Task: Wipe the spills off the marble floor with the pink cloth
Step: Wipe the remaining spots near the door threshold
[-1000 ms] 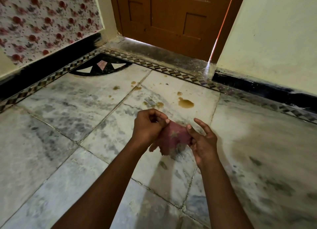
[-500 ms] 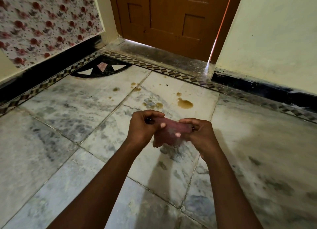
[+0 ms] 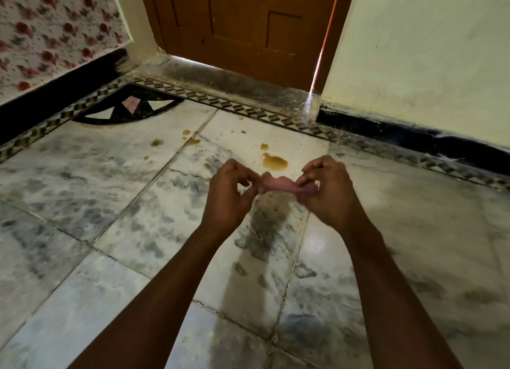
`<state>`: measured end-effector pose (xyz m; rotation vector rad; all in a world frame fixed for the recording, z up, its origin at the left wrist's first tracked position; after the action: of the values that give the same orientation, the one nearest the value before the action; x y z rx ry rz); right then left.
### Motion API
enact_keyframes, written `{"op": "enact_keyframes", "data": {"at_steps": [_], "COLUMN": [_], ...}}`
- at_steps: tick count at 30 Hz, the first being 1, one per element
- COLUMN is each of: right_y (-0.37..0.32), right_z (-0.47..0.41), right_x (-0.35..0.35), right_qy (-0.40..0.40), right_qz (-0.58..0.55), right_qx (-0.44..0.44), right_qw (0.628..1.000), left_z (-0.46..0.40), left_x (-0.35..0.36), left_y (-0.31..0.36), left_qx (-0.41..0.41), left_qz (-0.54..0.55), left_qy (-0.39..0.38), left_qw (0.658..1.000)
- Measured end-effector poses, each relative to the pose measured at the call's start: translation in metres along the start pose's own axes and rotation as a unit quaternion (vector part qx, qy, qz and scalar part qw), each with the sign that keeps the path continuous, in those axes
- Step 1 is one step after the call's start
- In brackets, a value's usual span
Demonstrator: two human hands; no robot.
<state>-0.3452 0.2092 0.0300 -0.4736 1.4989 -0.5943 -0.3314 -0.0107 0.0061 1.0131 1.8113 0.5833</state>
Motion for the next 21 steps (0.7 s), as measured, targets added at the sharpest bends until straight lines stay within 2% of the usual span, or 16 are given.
{"op": "enact_keyframes", "data": {"at_steps": [2, 4, 5, 7, 10, 14, 16, 18, 21], "right_y": [0.018, 0.027, 0.031, 0.039, 0.056, 0.046, 0.022, -0.009, -0.037], "right_z": [0.005, 0.008, 0.008, 0.011, 0.014, -0.01, -0.044, -0.07, -0.066], "right_x": [0.019, 0.046, 0.064, 0.102, 0.162, 0.2, 0.22, 0.244, 0.265], "right_qy": [-0.077, -0.093, -0.089, -0.095, -0.09, 0.022, 0.032, 0.027, 0.032], "right_qz": [0.056, 0.044, 0.039, 0.081, 0.178, 0.207, 0.191, 0.197, 0.215], "right_qx": [0.043, 0.047, 0.042, 0.036, 0.085, 0.144, 0.156, 0.106, -0.046], "right_qw": [0.994, 0.994, 0.994, 0.992, 0.976, 0.968, 0.969, 0.974, 0.975], "left_z": [0.02, 0.042, 0.052, 0.064, 0.064, 0.044, 0.037, 0.041, 0.05], "left_x": [0.012, 0.02, 0.021, 0.011, -0.012, -0.056, -0.082, -0.104, -0.115], "left_y": [-0.021, -0.047, -0.06, -0.079, -0.112, -0.167, -0.198, -0.224, -0.242], "left_qx": [-0.028, -0.089, -0.118, -0.139, -0.137, -0.136, -0.15, -0.174, -0.215], "left_qz": [-0.034, -0.06, -0.072, -0.103, -0.17, -0.297, -0.347, -0.376, -0.364], "left_qy": [-0.086, -0.169, -0.186, -0.164, -0.123, -0.112, -0.087, -0.052, 0.006], "left_qw": [0.995, 0.98, 0.973, 0.971, 0.968, 0.939, 0.922, 0.909, 0.906]}}
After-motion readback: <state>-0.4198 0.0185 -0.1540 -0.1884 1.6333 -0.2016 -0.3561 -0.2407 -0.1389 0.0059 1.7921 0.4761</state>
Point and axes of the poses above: each hand's wrist, its own z-axis away from the middle knuckle, its own x-axis out of the palm, y = z × x, the point moved 4 cm from there along -z, towards the middle knuckle, and after that the axes turned 10 degrees about x, right-handed, at the moved point
